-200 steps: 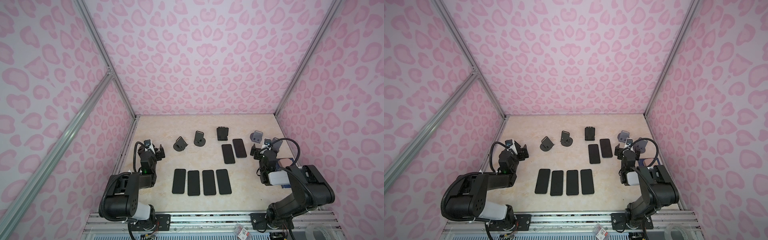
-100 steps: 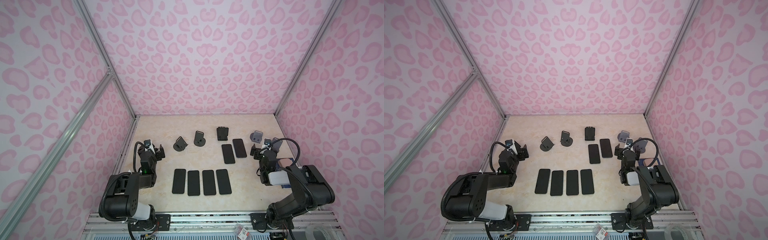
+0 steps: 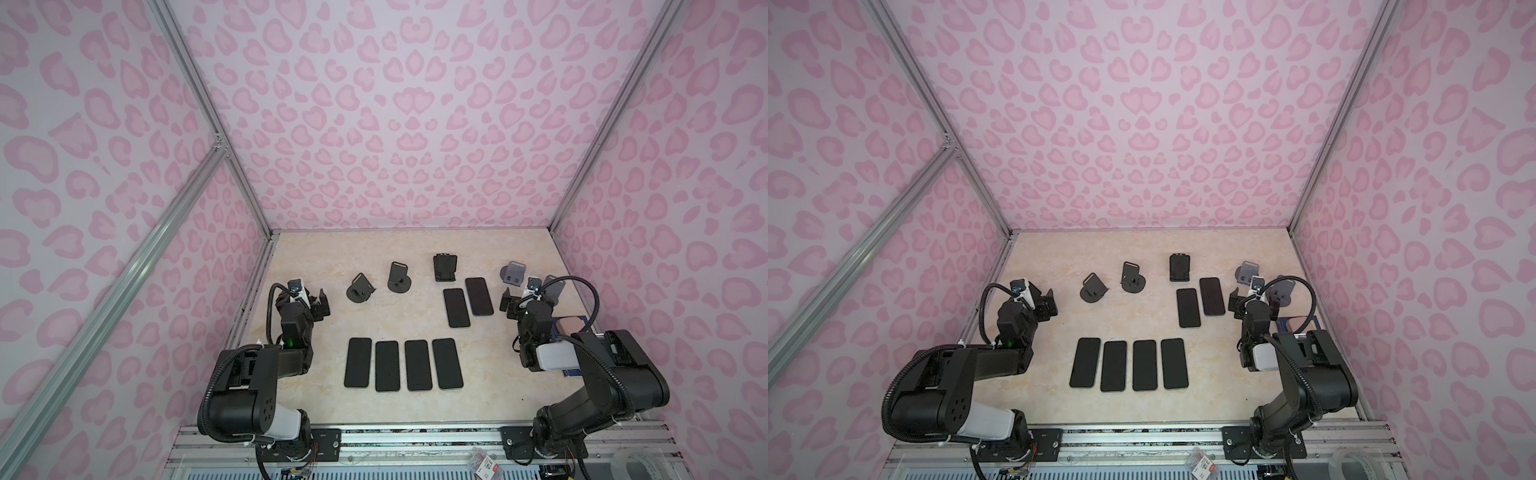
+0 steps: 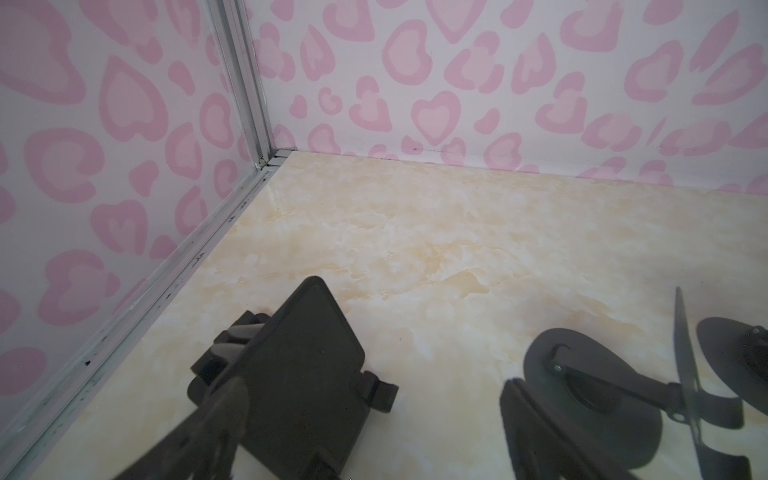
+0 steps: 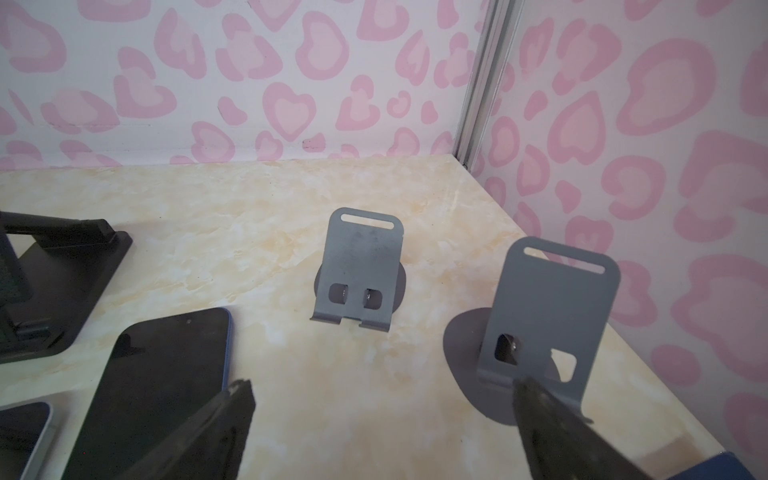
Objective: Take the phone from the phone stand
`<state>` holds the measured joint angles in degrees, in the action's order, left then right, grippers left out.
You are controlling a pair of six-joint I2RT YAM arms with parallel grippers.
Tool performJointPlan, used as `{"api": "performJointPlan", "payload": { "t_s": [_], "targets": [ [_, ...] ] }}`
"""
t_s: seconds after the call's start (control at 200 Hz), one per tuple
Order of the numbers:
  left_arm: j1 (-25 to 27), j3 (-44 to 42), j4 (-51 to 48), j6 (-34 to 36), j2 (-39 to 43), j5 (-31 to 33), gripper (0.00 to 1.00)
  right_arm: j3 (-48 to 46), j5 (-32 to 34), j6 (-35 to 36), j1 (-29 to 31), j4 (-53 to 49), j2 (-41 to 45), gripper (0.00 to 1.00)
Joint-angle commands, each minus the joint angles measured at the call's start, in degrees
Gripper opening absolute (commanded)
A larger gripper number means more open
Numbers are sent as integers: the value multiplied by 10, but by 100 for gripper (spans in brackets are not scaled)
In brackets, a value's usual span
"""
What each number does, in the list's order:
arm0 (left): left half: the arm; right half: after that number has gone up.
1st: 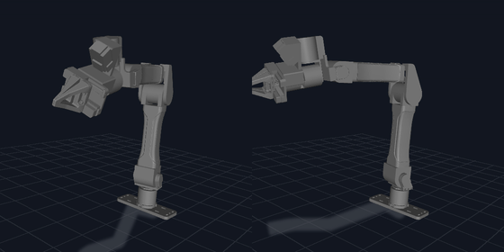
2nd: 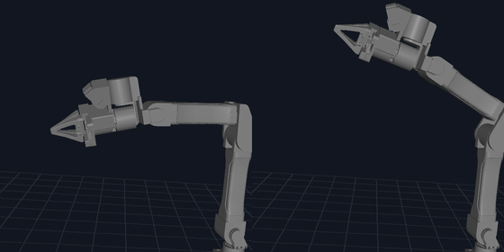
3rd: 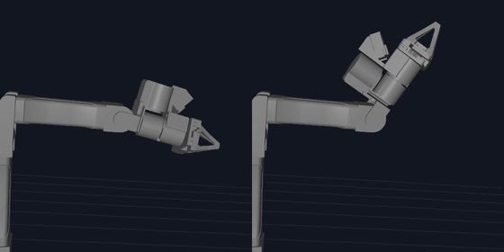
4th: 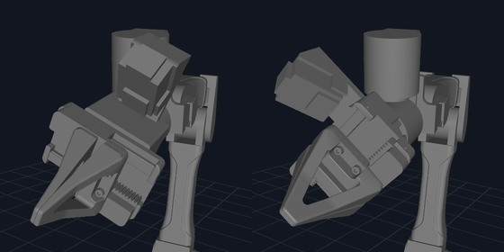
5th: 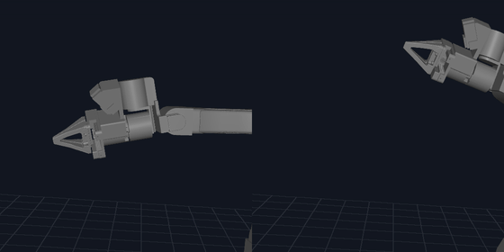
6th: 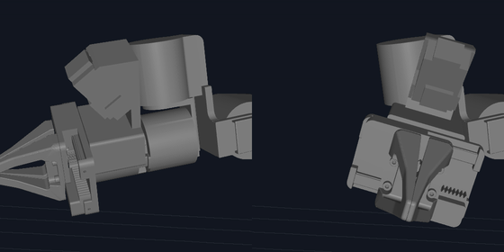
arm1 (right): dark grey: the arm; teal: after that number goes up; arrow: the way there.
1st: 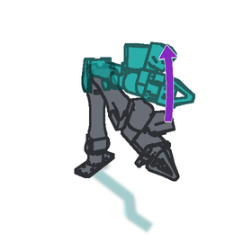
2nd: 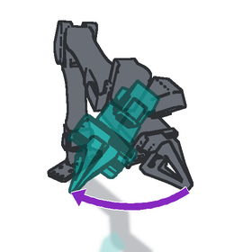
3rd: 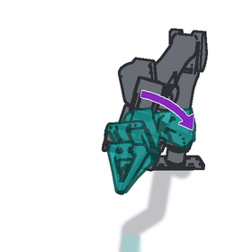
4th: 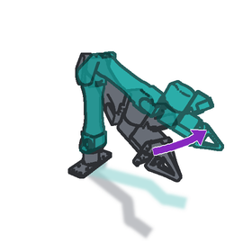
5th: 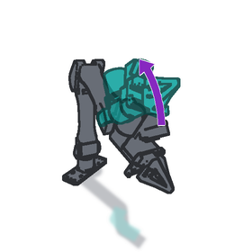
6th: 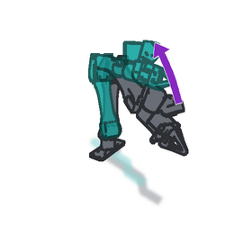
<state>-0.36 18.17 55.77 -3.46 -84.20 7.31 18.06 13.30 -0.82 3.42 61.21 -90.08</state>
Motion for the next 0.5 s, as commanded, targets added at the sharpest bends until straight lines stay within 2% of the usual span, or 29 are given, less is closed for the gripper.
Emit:
{"api": "performJointPlan", "payload": {
  "t_s": [0.0, 0.495],
  "targets": [
    [0, 6, 7, 1, -3, -1, 98, -2, 4, 2, 1, 9, 0, 100],
    [-1, 12, -1, 1, -6, -3, 98, -2, 5, 2, 1, 9, 0, 100]
  ]
}}
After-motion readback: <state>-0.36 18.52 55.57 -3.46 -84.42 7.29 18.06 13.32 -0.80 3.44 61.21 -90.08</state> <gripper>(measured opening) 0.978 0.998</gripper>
